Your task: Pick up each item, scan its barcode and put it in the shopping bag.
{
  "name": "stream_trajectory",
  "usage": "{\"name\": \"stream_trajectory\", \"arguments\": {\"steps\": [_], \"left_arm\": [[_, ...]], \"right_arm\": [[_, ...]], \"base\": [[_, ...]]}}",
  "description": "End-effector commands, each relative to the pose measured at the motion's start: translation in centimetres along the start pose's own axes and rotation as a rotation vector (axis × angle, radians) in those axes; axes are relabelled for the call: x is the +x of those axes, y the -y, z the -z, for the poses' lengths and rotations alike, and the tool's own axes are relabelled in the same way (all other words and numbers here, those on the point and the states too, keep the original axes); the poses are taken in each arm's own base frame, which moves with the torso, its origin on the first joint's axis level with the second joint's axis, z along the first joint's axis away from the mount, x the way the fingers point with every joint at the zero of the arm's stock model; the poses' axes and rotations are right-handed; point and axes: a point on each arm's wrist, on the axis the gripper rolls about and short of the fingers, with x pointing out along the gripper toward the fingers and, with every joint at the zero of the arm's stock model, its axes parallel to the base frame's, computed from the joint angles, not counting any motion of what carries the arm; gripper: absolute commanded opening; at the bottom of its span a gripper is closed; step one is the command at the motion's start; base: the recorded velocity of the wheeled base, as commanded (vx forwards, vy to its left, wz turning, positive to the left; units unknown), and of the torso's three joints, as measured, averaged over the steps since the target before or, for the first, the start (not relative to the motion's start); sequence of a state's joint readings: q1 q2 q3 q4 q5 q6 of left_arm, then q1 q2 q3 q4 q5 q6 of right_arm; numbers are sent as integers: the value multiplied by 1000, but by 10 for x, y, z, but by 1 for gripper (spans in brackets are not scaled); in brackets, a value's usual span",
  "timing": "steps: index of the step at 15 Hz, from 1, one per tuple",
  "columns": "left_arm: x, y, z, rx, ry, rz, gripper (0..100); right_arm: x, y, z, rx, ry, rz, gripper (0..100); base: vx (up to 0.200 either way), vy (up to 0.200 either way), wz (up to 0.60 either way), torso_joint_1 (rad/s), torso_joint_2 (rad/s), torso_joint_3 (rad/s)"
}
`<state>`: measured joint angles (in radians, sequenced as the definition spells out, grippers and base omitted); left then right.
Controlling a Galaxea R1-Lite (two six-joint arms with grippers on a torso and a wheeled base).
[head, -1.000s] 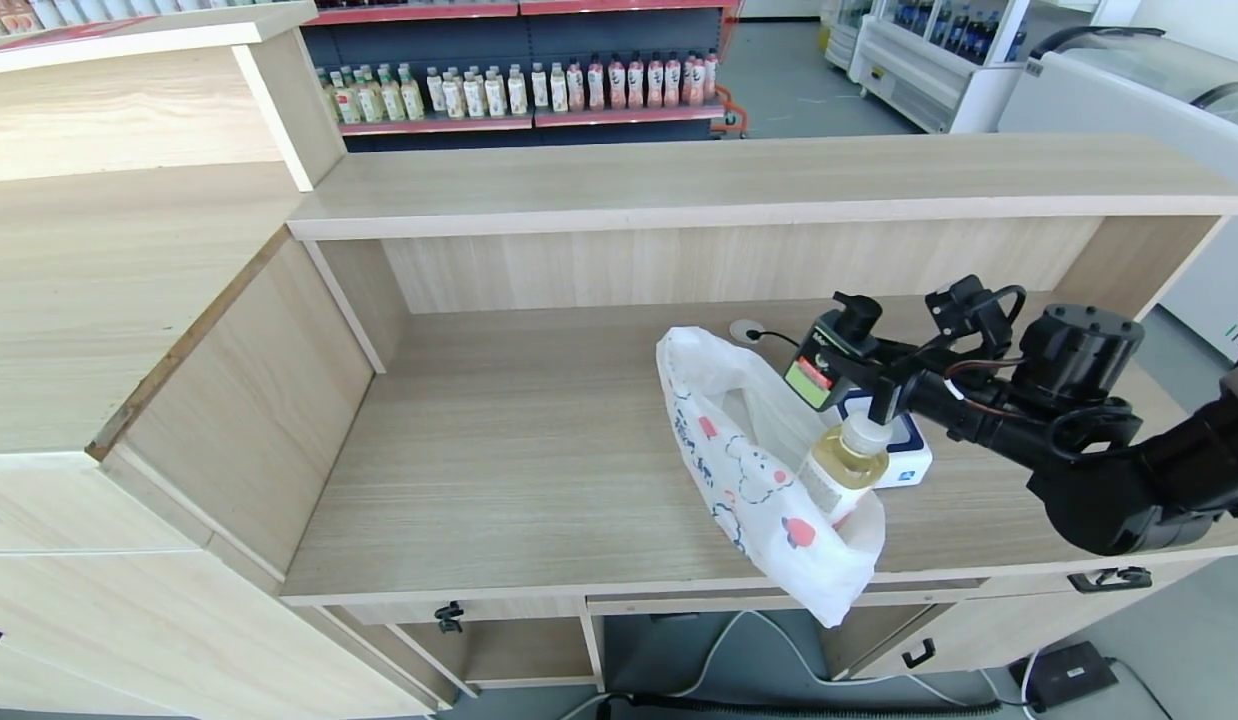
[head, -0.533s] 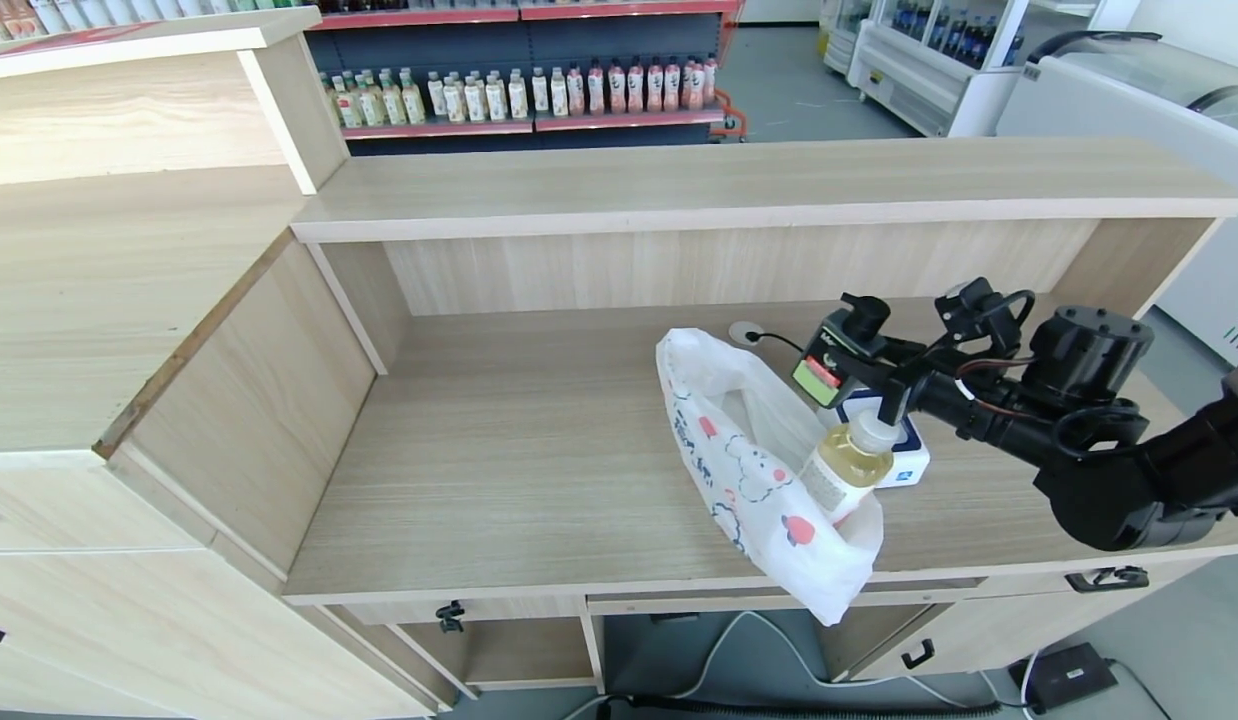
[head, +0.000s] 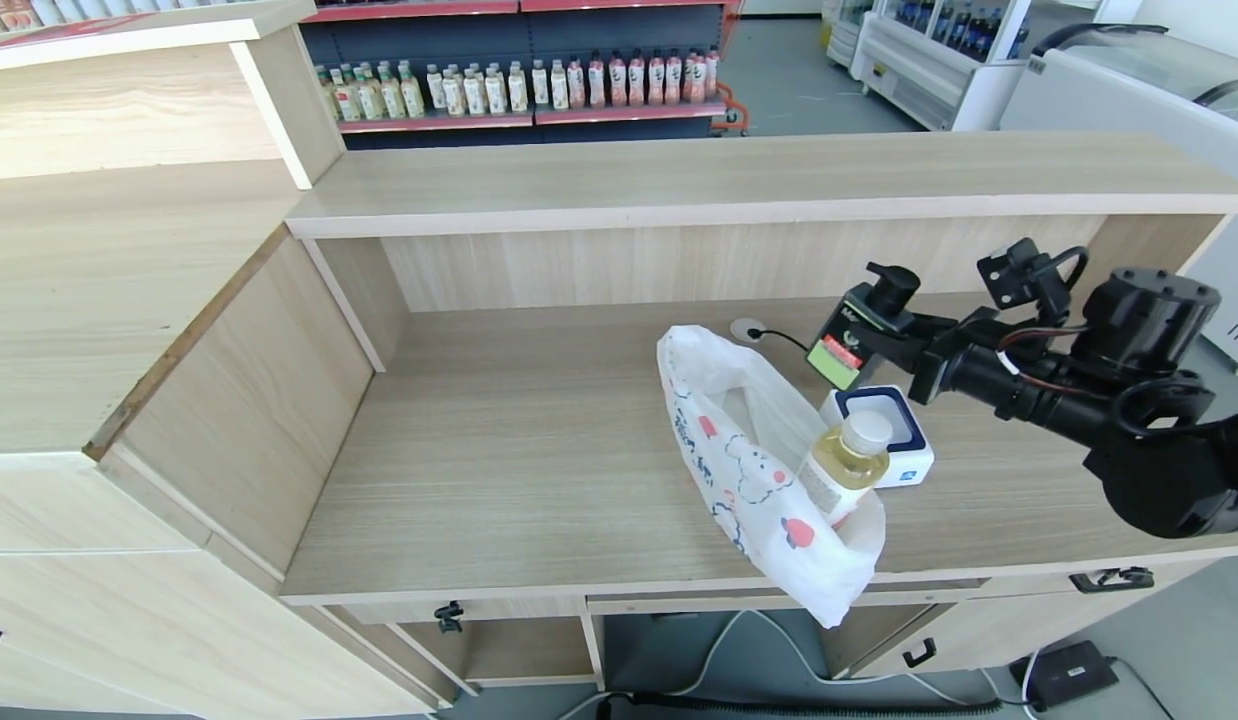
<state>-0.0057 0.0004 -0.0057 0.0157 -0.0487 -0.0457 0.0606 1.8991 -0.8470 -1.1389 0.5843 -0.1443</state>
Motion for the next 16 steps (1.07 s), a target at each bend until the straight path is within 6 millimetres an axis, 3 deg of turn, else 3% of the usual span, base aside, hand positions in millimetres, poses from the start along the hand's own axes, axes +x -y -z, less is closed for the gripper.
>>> {"name": "stream_trajectory", "arguments": {"steps": [1, 5, 8, 16], "left_arm": [[0, 0, 0, 0, 0, 1, 100], [0, 0, 0, 0, 1, 1, 100], [0, 0, 0, 0, 1, 1, 100], [0, 0, 0, 0, 1, 1, 100]], "right_arm": [[-16, 10, -14, -28, 31, 50, 0], [-28, 32, 10, -70, -42, 116, 0], [-12, 38, 41, -67, -72, 79, 0], [16, 23, 69, -170, -68, -90, 0]], "base": [[0, 0, 0, 0, 0, 0], [0, 0, 0, 0, 0, 0], [0, 0, 0, 0, 0, 0], [0, 0, 0, 0, 0, 0]]}}
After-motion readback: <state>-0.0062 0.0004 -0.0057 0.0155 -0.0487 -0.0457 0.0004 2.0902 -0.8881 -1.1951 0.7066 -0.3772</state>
